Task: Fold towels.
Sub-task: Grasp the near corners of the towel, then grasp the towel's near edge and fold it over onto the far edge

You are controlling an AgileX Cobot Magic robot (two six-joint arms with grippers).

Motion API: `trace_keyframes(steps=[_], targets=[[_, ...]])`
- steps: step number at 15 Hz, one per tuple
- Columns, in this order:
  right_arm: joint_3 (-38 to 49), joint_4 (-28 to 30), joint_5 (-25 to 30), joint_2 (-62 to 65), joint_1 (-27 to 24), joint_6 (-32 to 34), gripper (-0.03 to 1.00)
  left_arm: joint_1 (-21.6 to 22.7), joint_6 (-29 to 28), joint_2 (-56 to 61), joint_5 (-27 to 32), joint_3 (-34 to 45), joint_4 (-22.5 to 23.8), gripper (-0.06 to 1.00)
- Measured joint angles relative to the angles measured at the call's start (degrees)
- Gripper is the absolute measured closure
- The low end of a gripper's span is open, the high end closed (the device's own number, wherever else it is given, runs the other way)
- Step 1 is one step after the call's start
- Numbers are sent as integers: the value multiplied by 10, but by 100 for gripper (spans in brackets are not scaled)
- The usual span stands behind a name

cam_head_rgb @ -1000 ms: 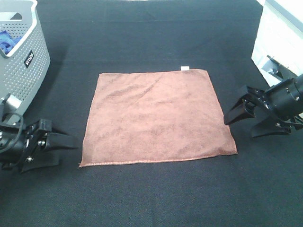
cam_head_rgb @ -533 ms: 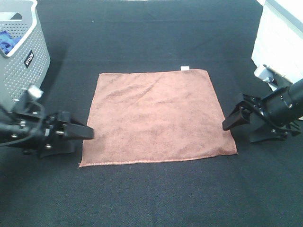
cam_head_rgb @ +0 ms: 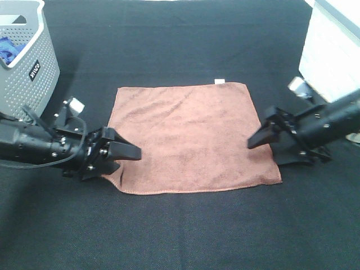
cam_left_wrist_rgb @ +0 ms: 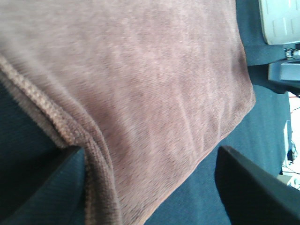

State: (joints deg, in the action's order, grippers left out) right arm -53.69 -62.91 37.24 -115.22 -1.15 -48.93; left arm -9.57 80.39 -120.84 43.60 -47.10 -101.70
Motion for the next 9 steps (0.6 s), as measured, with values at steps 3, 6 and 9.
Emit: trace_keyframes(steps=[3,6,9], targets=[[-19,-1,-3,-10,41,3,26,-5,-5,-6,1,-10,0,24],[-29,16,-19,-19,57,47,52,-9,-9,-13,-28,-15,6,65],[-29,64,-28,-22,45,100,89,-10,-9,-13,-32,-17,11,94]])
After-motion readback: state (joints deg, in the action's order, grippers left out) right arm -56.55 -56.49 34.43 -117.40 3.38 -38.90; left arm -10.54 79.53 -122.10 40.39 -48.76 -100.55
